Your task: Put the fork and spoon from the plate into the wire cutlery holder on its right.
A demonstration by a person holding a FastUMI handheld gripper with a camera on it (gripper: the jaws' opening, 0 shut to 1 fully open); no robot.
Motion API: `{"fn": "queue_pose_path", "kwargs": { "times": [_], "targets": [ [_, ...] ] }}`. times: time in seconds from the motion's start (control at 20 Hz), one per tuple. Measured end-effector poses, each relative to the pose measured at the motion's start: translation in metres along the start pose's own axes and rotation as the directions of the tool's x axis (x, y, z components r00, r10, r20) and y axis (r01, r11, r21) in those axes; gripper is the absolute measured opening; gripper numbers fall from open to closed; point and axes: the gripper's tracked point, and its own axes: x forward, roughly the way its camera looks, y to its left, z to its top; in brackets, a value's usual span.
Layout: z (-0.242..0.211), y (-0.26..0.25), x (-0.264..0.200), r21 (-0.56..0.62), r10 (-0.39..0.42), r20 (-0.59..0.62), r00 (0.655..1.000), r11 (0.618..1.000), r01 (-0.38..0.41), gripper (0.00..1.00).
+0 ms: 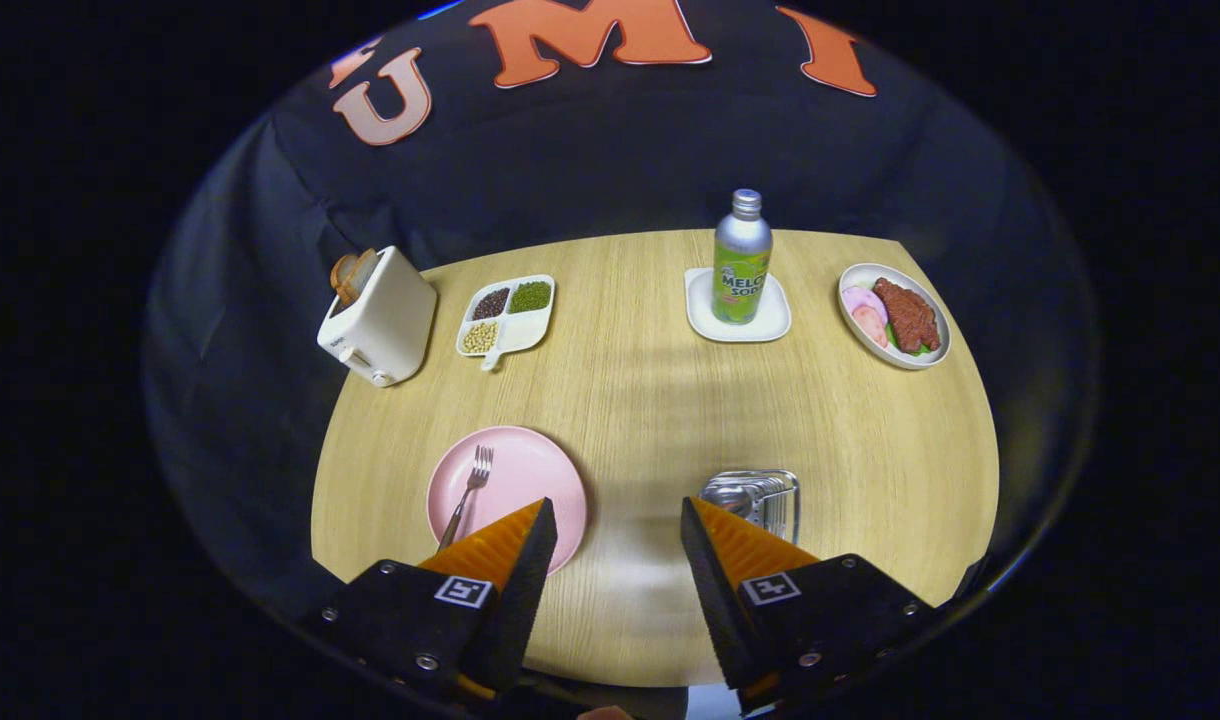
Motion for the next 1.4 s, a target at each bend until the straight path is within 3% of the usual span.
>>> {"fn": "queue_pose_path", "kwargs": {
  "times": [0.35, 0.7, 0.9, 1.2, 1.4],
  "targets": [
    [-0.038, 0.082, 0.03, 0.012, 0.121, -0.151, 0.981, 0.993, -0.12, 0.96],
    [-0.074, 0.14, 0.073, 0.092, 0.168, -0.288, 0.943, 0.985, -0.148, 0.98],
    [-0.081, 0.158, 0.101, 0.079, 0.133, -0.321, 0.938, 0.99, -0.113, 0.97],
    [-0.102, 0.166, 0.135, 0.047, 0.05, -0.394, 0.918, 0.998, -0.034, 0.84],
    [-0.113, 0.165, 0.15, 0.015, -0.007, -0.418, 0.908, 1.0, 0.014, 0.62]
  ]
}}
